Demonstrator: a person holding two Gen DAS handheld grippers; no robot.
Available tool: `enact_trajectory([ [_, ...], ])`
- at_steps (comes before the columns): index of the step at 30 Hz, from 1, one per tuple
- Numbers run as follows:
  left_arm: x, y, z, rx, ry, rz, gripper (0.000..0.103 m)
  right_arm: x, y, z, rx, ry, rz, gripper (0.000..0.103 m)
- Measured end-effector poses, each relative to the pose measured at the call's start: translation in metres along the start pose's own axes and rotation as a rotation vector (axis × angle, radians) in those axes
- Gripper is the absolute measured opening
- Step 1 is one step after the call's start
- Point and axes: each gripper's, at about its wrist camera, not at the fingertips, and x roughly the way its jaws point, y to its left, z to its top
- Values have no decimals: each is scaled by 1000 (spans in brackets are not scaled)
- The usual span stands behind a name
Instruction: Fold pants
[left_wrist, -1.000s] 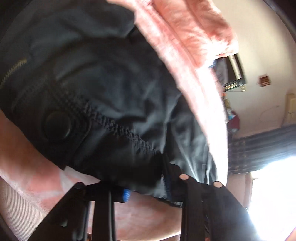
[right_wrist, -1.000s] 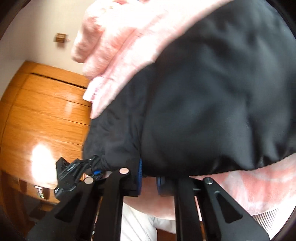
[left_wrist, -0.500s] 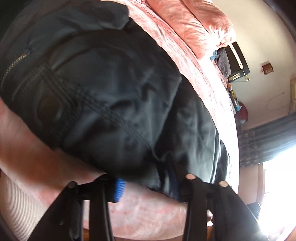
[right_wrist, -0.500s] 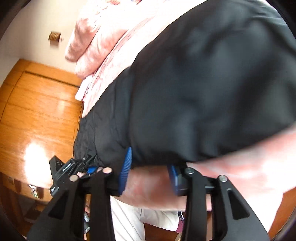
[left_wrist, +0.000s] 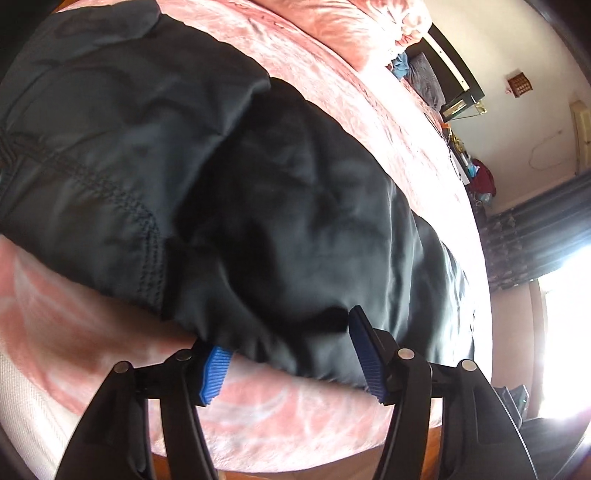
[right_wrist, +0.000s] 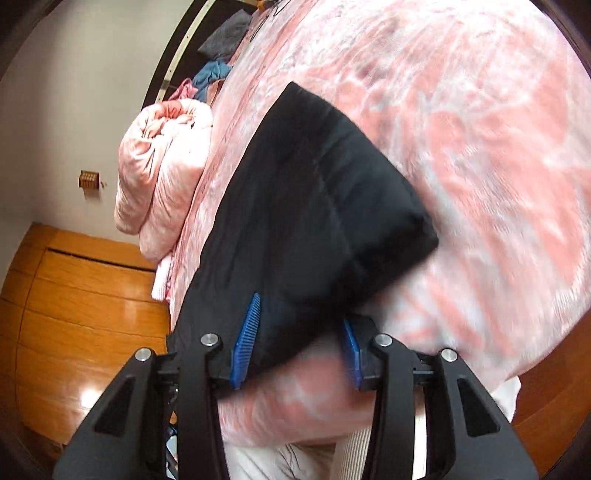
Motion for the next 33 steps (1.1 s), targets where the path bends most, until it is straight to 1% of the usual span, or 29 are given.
enact_trajectory([
  [2,2,-10,-2,-5,-20,-8,60,5,-2,5,4,-24,5,40],
  [4,-2,-15,0,17,-40,-11,60,7,-2,10,8,-50,15,40],
  [5,-4,-15,0,25,-47,-13,60,6,-2,14,2,-63,21,34],
  [6,-6,-15,-1,24,-50,-16,60,5,-3,18,-4,-70,26,20],
  [8,-1,-14,5,14,-26,-15,59,8,4,21,-13,-77,48,13],
  [10,0,-5,7,-30,-12,-32,58,2,16,28,-49,-89,36,10],
  [12,-1,-1,8,-59,1,-52,58,-8,40,34,-116,-115,37,8],
  [14,-5,-9,6,-43,-5,-74,58,-29,60,38,-191,-153,50,7],
  [16,-8,-20,3,-5,3,-106,58,-47,76,41,-265,-209,15,7],
  [17,-7,-24,2,9,15,-122,59,-52,78,42,-276,-226,-8,7],
  [18,-5,-26,-1,21,29,-126,60,-55,74,45,-269,-229,-42,7],
  [20,9,-26,-6,35,66,-95,60,-49,48,52,-202,-200,-112,7],
  [21,18,-23,-9,32,93,-74,59,-38,32,55,-164,-155,-165,7],
  [22,25,-19,-13,26,104,-64,59,-26,12,54,-127,-106,-218,7],
  [23,24,-18,-15,34,88,-63,58,-12,-6,53,-96,-70,-244,8],
  [24,20,-21,-17,56,79,-52,58,-7,-17,51,-79,-69,-218,8],
  [26,10,-30,-24,111,70,-41,58,-11,-21,50,-78,-82,-183,8],
  [30,-20,-43,-37,206,24,-30,58,-12,-20,48,-93,-87,-200,9],
  [33,-41,-53,-39,280,-65,-13,58,-7,-21,50,-80,-84,-194,9],
])
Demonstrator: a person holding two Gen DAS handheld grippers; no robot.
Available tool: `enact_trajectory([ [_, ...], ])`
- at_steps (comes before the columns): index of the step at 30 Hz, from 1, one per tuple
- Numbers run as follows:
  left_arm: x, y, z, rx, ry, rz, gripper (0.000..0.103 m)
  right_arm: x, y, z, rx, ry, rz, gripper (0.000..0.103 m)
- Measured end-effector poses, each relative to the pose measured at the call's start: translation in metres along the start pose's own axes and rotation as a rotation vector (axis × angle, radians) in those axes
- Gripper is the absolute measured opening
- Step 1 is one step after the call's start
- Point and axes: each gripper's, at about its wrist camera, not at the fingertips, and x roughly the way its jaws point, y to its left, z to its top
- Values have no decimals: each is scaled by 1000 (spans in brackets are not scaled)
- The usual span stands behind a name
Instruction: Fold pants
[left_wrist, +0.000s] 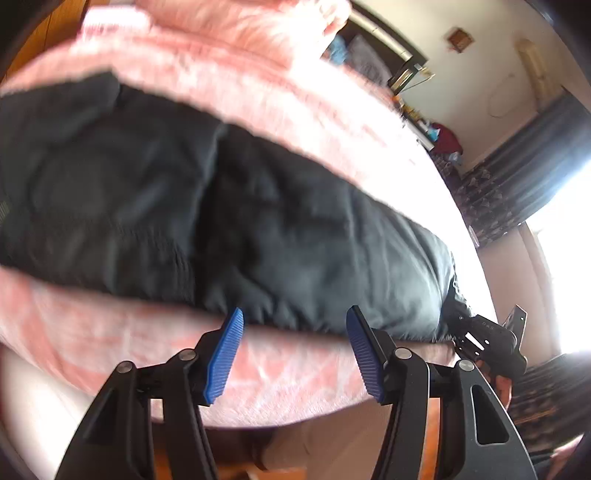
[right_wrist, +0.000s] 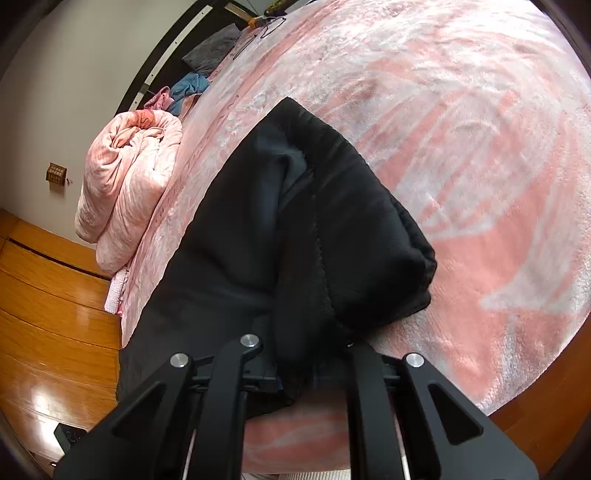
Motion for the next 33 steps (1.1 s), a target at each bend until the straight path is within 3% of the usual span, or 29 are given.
enact_trajectory([
  [3,7,6,8,5,-12,61,59,-7,0,-1,18,1,7,9],
  [6,35,22,8,-28,73,107,53,-5,6,-1,8,2,-16,10],
  [10,39,26,7,-25,76,86,54,-12,13,2,15,-2,-37,9],
  [13,25,39,9,-91,62,21,53,-26,36,1,-47,-61,-71,9],
  [18,-12,53,15,-76,-11,66,55,-56,121,-9,-265,-180,-55,8],
  [22,-41,69,21,-90,-76,90,60,-59,203,-35,-494,-212,-36,10],
  [27,-63,99,34,-136,-130,116,61,-38,285,-86,-754,-190,-24,10],
  [33,-86,134,42,-216,-191,146,62,20,346,-159,-955,-44,-3,10],
])
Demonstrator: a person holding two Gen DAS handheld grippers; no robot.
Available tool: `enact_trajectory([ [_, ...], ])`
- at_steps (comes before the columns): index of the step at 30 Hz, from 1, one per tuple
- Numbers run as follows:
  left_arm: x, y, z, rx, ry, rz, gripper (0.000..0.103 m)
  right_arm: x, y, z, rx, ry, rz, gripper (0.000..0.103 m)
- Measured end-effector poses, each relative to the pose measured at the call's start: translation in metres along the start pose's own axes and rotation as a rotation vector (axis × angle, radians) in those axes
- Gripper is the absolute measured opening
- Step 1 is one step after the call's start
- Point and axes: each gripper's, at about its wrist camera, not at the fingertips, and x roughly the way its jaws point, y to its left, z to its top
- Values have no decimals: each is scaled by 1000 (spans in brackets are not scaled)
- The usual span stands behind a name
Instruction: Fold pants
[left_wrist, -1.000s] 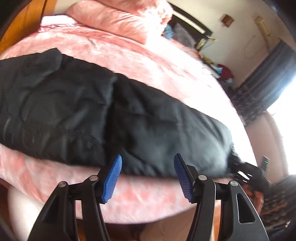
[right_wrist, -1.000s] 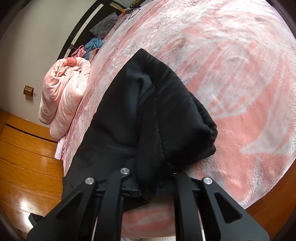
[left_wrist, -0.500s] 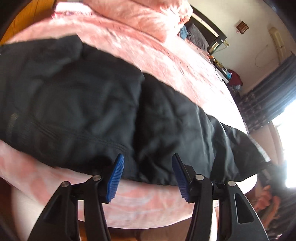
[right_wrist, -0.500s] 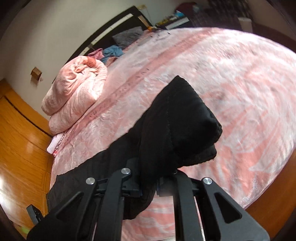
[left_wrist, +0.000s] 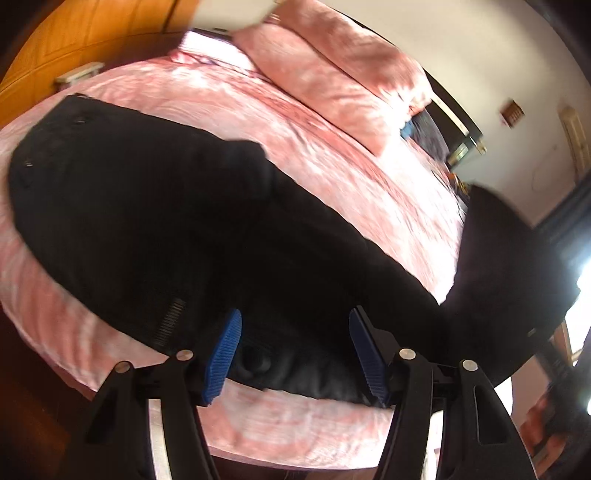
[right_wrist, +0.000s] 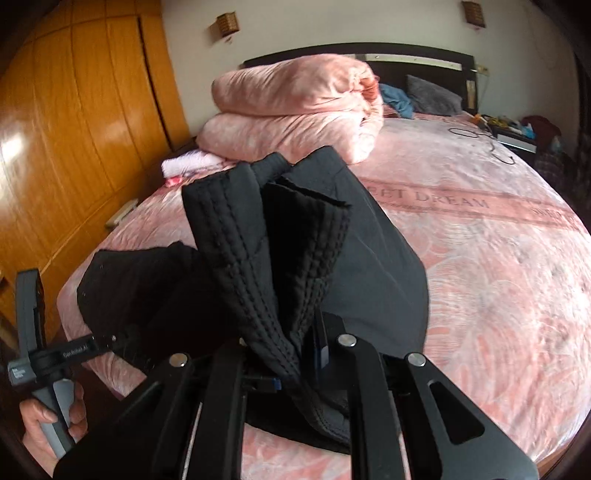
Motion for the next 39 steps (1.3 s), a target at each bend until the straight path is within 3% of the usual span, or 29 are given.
enact_trajectory([
  [8,-12,35,14,-65,-35,28,65,72,65,-34,-128,154,31,11],
  [14,-4,48,13,-107,2,21,66,93,79,-54,-178,229,62,41],
  [17,-2,48,10,-107,17,21,66,82,75,-54,-132,232,159,72],
  [18,-2,46,10,-102,20,21,66,77,72,-53,-102,228,202,74],
  [20,0,42,13,-83,23,23,66,69,67,-51,-54,227,258,74],
  [27,-4,34,16,-50,10,22,72,64,70,-50,-27,243,249,70],
  [34,-3,38,17,-48,23,33,72,89,85,-58,-90,285,146,53],
  [35,-3,39,17,-51,25,34,72,93,85,-60,-92,288,141,44],
  [36,-2,41,17,-57,26,34,72,96,85,-60,-90,296,144,23],
  [37,-2,43,17,-61,28,33,72,99,84,-60,-80,311,159,13],
  [39,-2,47,16,-69,29,33,73,97,83,-58,-46,301,170,9],
])
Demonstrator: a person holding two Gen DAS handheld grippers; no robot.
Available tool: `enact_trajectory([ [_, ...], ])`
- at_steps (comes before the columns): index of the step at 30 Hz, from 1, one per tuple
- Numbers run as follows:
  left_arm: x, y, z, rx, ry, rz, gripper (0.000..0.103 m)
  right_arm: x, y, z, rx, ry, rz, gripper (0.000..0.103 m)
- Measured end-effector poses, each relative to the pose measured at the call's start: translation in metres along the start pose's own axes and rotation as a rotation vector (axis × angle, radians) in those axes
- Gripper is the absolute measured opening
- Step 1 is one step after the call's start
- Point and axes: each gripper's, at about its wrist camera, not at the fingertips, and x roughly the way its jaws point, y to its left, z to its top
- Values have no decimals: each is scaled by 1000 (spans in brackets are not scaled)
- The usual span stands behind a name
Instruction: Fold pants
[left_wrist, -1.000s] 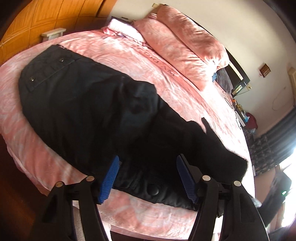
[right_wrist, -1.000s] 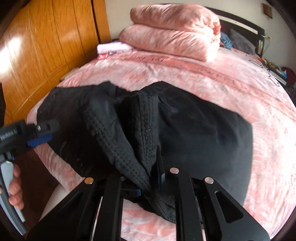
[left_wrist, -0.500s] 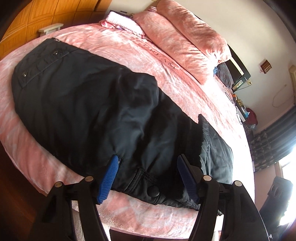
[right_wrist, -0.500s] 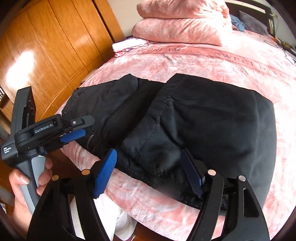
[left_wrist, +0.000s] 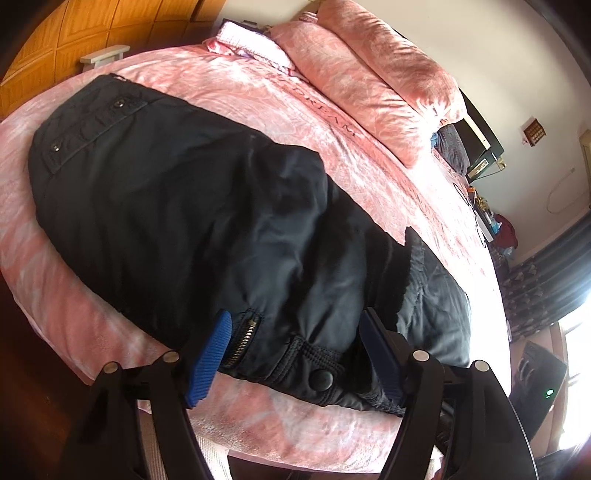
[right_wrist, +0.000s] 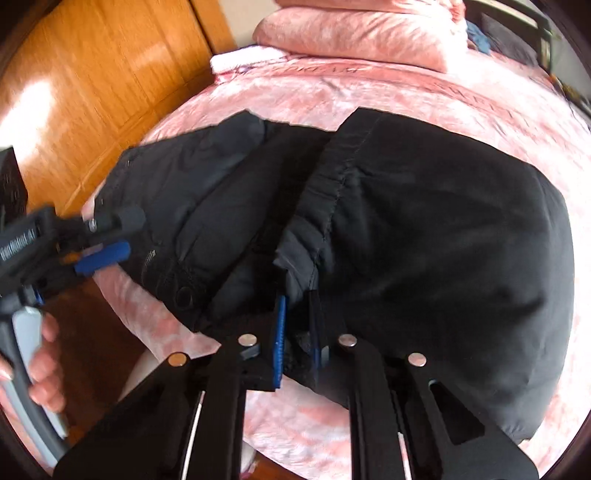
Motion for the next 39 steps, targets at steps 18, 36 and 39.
enact_trajectory([
  [18,-1,32,1,-75,-7,29,74,28,31,13,-27,73,147,28],
  [36,71,-139,-12,414,137,-90,79,-92,-205,-46,527,-41,153,63],
  [39,95,-131,-16,384,202,-73,79,-72,-219,-52,554,-4,199,61],
])
